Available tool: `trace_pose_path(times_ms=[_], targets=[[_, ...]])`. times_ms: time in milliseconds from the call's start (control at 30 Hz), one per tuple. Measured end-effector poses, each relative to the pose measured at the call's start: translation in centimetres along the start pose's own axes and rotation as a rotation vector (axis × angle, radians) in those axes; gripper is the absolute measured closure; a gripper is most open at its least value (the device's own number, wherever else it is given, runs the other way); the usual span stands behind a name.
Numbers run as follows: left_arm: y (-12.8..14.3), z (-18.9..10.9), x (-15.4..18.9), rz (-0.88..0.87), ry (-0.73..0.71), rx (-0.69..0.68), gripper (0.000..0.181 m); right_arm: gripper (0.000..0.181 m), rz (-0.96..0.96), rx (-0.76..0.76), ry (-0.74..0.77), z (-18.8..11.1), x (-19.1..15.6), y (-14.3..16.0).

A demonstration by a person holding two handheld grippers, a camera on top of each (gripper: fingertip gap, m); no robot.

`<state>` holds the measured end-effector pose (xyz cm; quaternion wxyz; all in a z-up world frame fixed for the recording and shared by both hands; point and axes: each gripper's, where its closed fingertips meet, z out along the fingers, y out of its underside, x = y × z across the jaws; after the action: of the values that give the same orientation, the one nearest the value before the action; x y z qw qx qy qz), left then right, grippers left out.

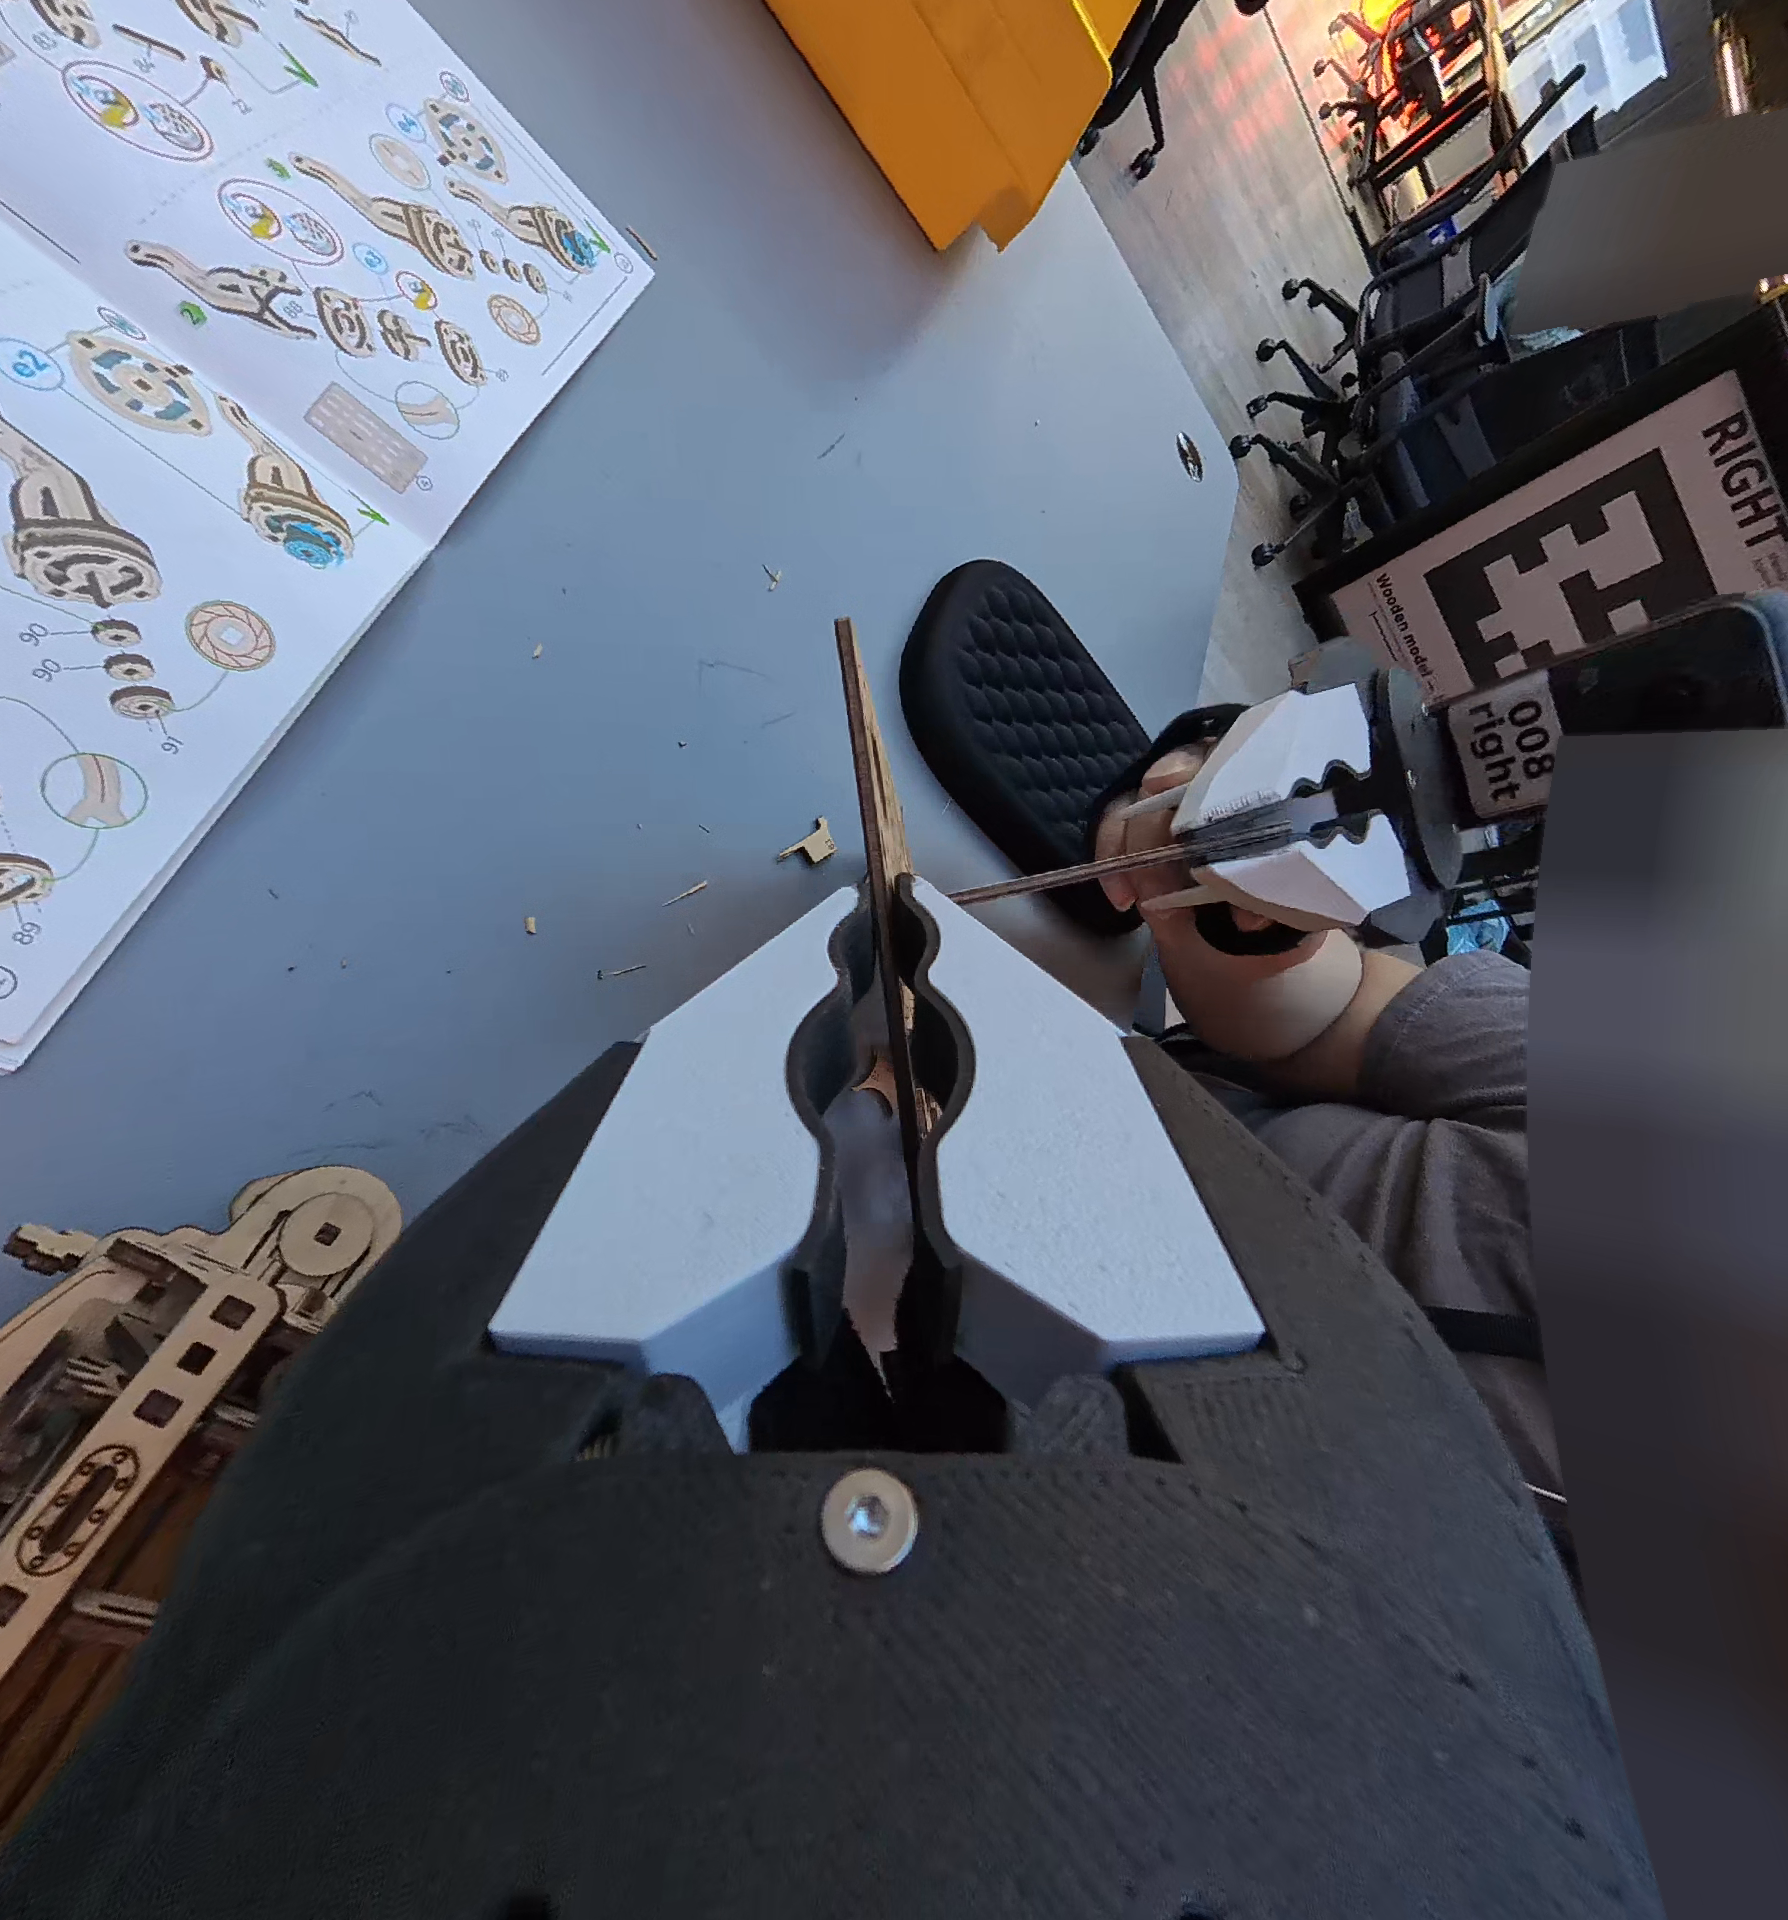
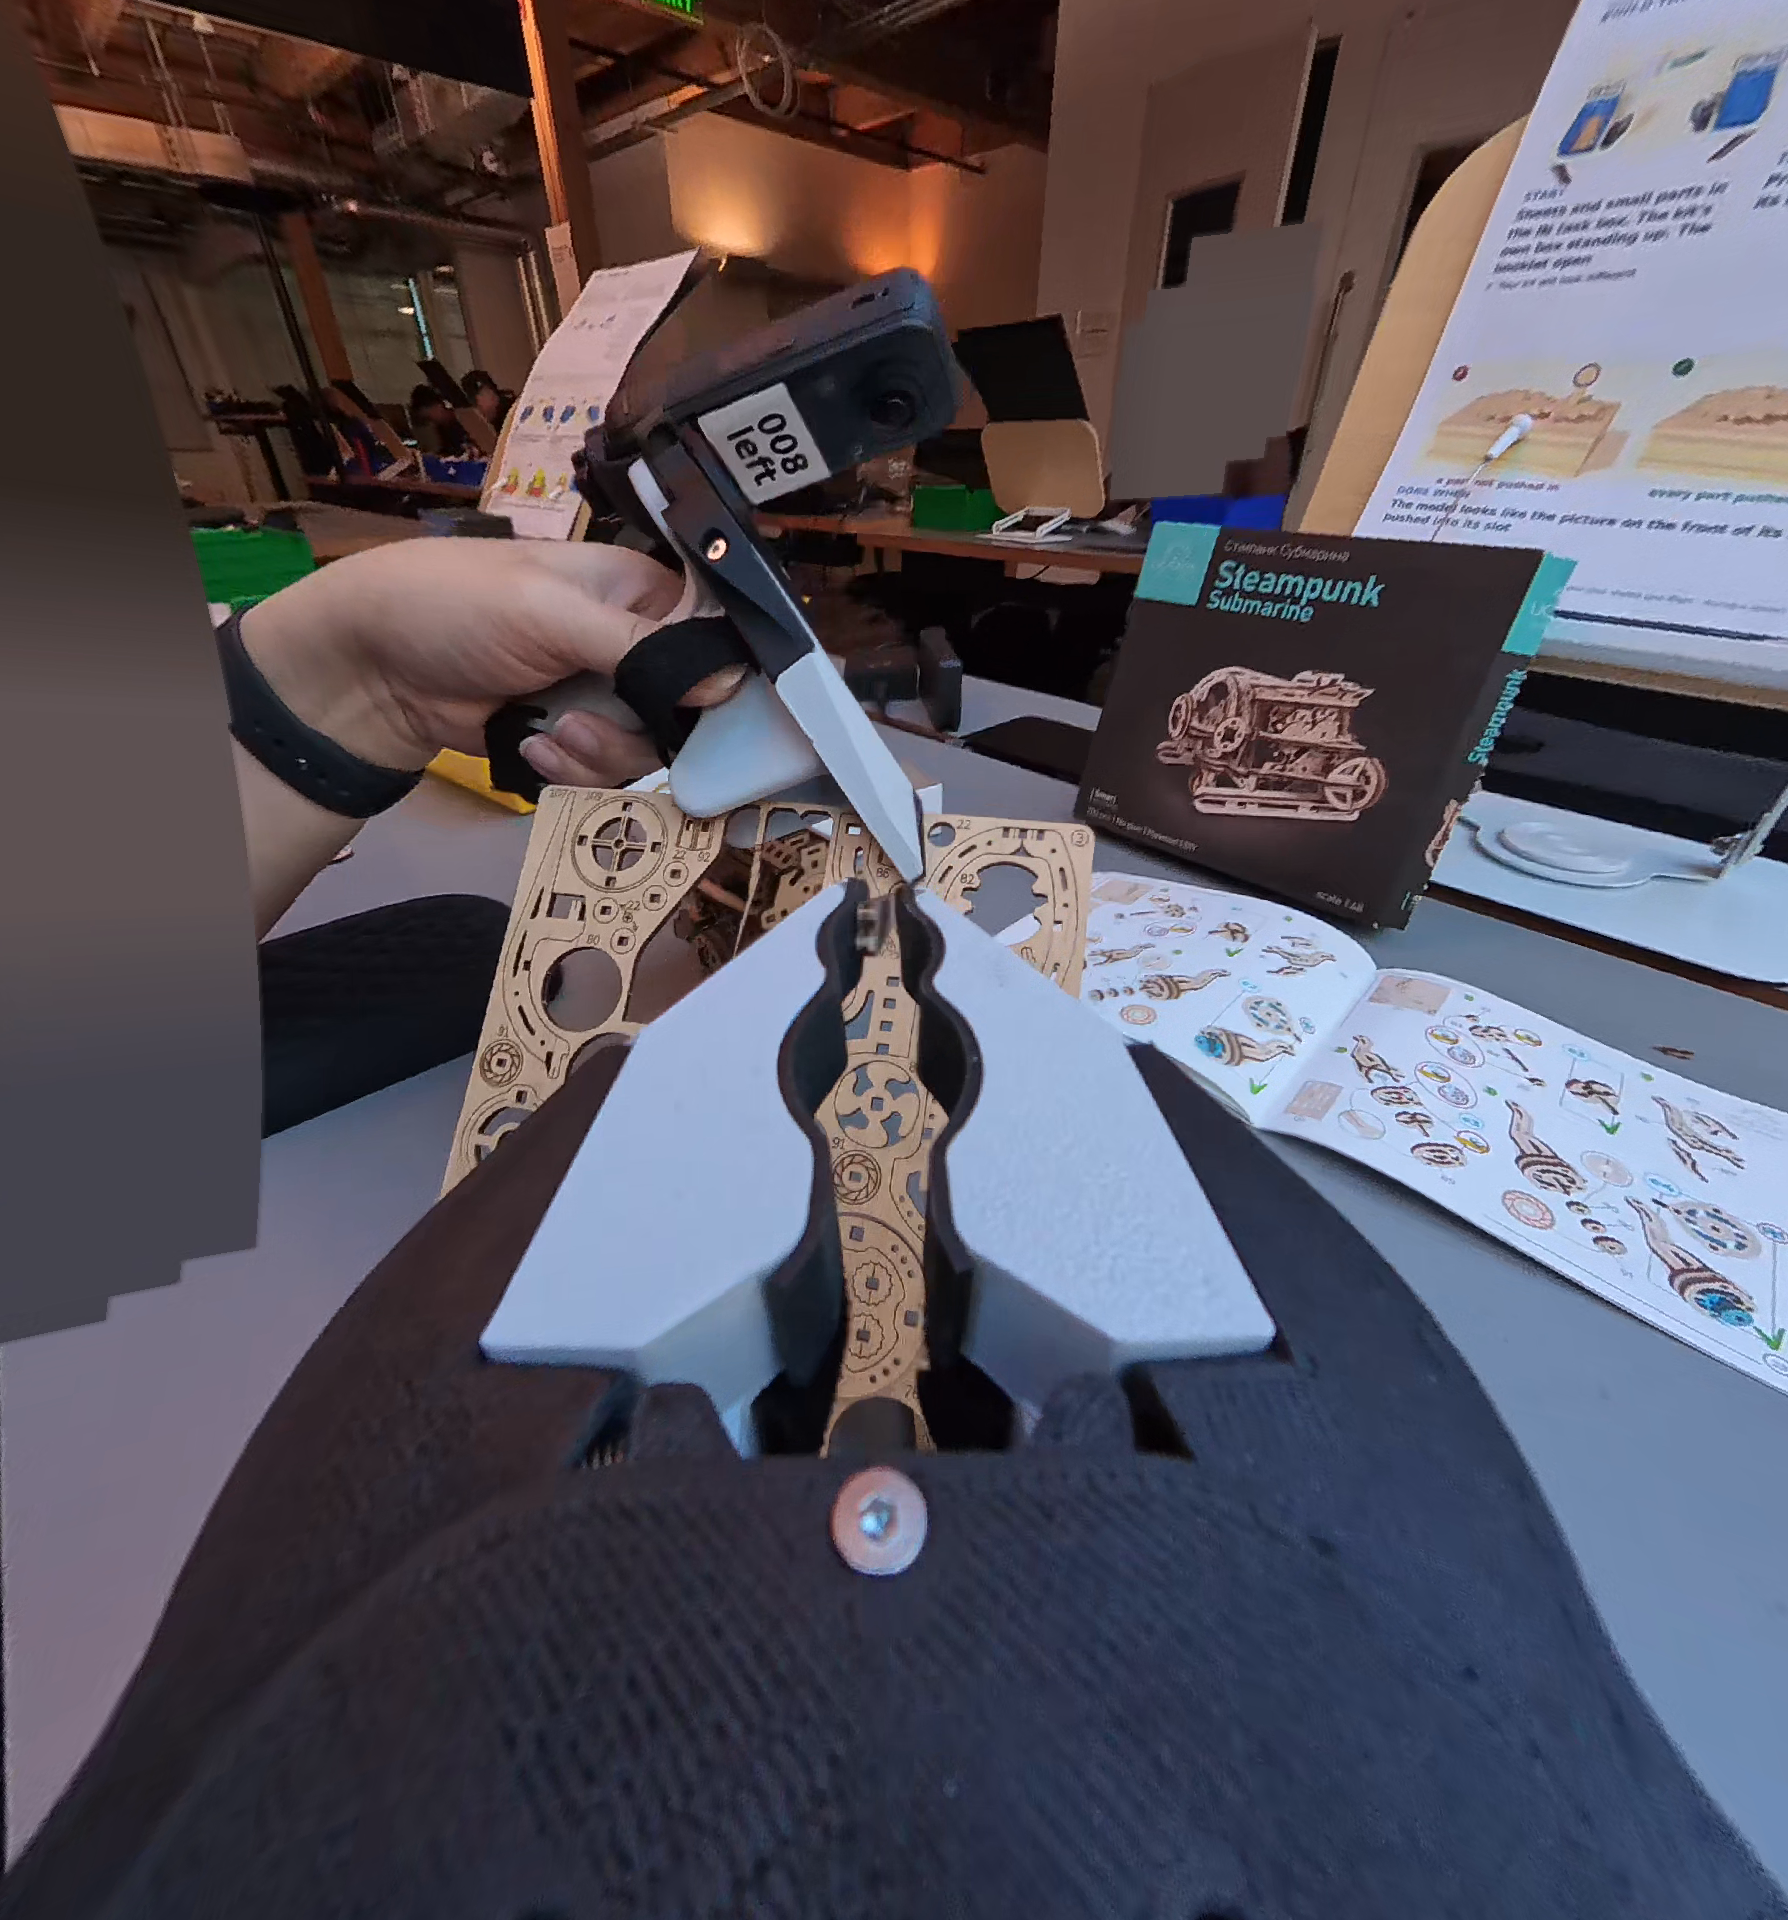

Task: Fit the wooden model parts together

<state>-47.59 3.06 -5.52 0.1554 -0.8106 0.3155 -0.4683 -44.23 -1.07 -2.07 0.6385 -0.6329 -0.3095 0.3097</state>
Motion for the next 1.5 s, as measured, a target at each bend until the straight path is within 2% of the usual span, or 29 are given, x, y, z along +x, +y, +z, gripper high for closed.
trace_pose_path(times_ms=[100,267,300,367,767,900,1000,1067,1500], targets=[[0.2,0.1,0.4,0.005,0.018,-0.013,0.180,0.158,-0.028,-0.082,-0.032,-0.2,0.2,0.0],[0.4,0.3,0.7,0.014,0.023,-0.025,0.180,0.157,-0.108,-0.210,-0.059,-0.4,-0.4,0.6],[0.4,0.3,0.7,0.014,0.024,-0.026,0.180,0.158,-0.119,-0.217,-0.049,-0.4,-0.5,0.5],[0.4,0.3,0.6,0.016,0.019,-0.027,0.180,0.177,-0.121,-0.240,-0.054,-0.3,-0.7,0.7],[0.5,0.3,0.6,0.031,-0.001,-0.037,0.180,0.179,-0.134,-0.258,-0.020,-0.3,-0.5,0.9],[0.5,0.4,0.8,0.030,0.013,-0.037,0.180,0.169,-0.090,-0.245,-0.032,-0.4,-1.0,0.4],[0.5,0.4,0.8,0.030,0.016,-0.037,0.180,0.171,-0.076,-0.232,-0.016,-0.4,-0.7,0.1],[0.6,0.4,0.8,0.033,0.012,-0.040,0.180,0.179,-0.065,-0.237,-0.014,-0.4,-0.6,0.1],[0.7,0.6,1.3,0.045,0.019,-0.048,0.180,0.179,-0.013,-0.229,0.004,-0.7,-0.6,-0.7]])
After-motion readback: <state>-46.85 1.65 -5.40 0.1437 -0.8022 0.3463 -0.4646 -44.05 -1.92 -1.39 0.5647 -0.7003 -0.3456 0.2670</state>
